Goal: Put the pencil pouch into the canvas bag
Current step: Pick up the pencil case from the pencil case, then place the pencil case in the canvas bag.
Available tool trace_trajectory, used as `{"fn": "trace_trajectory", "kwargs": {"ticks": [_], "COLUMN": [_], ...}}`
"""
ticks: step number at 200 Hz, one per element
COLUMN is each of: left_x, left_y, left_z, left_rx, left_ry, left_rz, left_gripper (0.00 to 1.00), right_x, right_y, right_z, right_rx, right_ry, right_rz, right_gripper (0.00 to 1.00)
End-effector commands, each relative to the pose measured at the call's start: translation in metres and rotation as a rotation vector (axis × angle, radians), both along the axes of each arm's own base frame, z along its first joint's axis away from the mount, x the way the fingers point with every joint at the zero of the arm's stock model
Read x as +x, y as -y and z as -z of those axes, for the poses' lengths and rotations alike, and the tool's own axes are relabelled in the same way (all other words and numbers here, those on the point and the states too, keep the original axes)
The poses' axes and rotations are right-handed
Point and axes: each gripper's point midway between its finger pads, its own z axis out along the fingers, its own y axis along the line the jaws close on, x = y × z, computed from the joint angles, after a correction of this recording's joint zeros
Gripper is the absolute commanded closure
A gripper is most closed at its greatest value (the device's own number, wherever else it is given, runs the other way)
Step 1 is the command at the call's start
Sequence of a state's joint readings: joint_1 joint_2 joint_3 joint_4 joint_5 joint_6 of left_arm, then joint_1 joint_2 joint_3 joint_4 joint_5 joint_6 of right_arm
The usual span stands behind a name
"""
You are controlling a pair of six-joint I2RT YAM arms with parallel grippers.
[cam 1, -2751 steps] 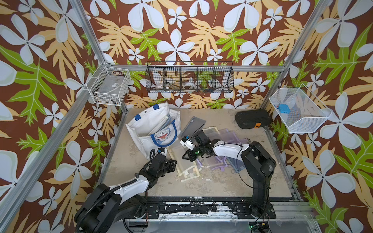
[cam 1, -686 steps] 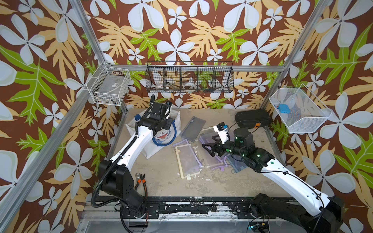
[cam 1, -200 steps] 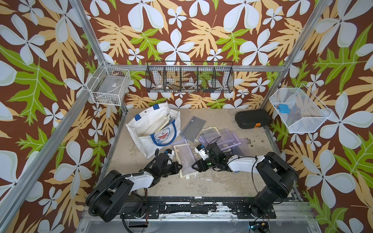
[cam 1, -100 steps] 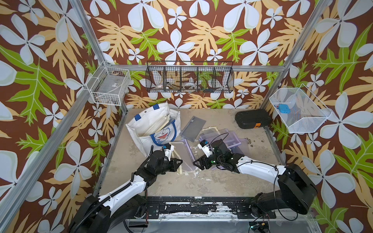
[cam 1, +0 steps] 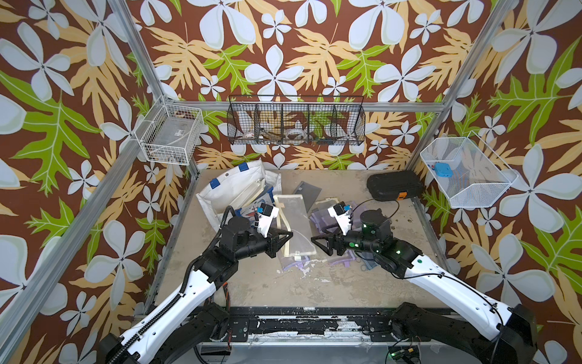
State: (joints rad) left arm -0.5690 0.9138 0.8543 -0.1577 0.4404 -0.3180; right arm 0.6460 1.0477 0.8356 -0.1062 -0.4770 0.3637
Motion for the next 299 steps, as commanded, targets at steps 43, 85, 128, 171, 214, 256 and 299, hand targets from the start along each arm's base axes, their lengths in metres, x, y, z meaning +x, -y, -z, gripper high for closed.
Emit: {"fn": "trace_trajectory", "kwargs": {"ticks": [43,85,128,171,214,256,299], "left_x": [0.080,0.138,0.156,0.154,0.155,0.153,0.148], "left_y": [-0.061,-0.132,-0.165,-0.191,-0.188,-0.182,-0.189], "left_z": [-0.070,-0.080,-0.059,-0.028,-0.008,0.022,0.024], "left_rx": [0.546,1.009,1.248,1.379,1.395,1.344,1.301], "left_ry": [0.299,0.390,0.394,0.402,0.370,0.274,0.177], "left_rz": [-0.359,-0.709,-0.812,-0.815,-0.764,-0.724,-0.765], "left_gripper": [1.00,1.00,1.00,1.00,1.00,0.68,0.42], "right_x": [0.001,0.002,0.005,0.008,0.007,0.002,-0.001], "right_y": [0.005,0.004,0.009,0.016,0.021,0.024,0.028], "right_z": [-0.005,-0.006,-0.012,-0.014,-0.027,-0.038,-0.046], "right_rx": [-0.019,-0.029,-0.022,-0.005,0.011,0.014,0.027], "right_ry": [0.014,0.042,0.065,0.072,0.104,0.123,0.133], "right_rz": [0.018,0.000,-0.024,-0.040,-0.028,-0.031,-0.014], "right_gripper": [0.19,0.19,0.19,0.19,0.19,0.19,0.19]}}
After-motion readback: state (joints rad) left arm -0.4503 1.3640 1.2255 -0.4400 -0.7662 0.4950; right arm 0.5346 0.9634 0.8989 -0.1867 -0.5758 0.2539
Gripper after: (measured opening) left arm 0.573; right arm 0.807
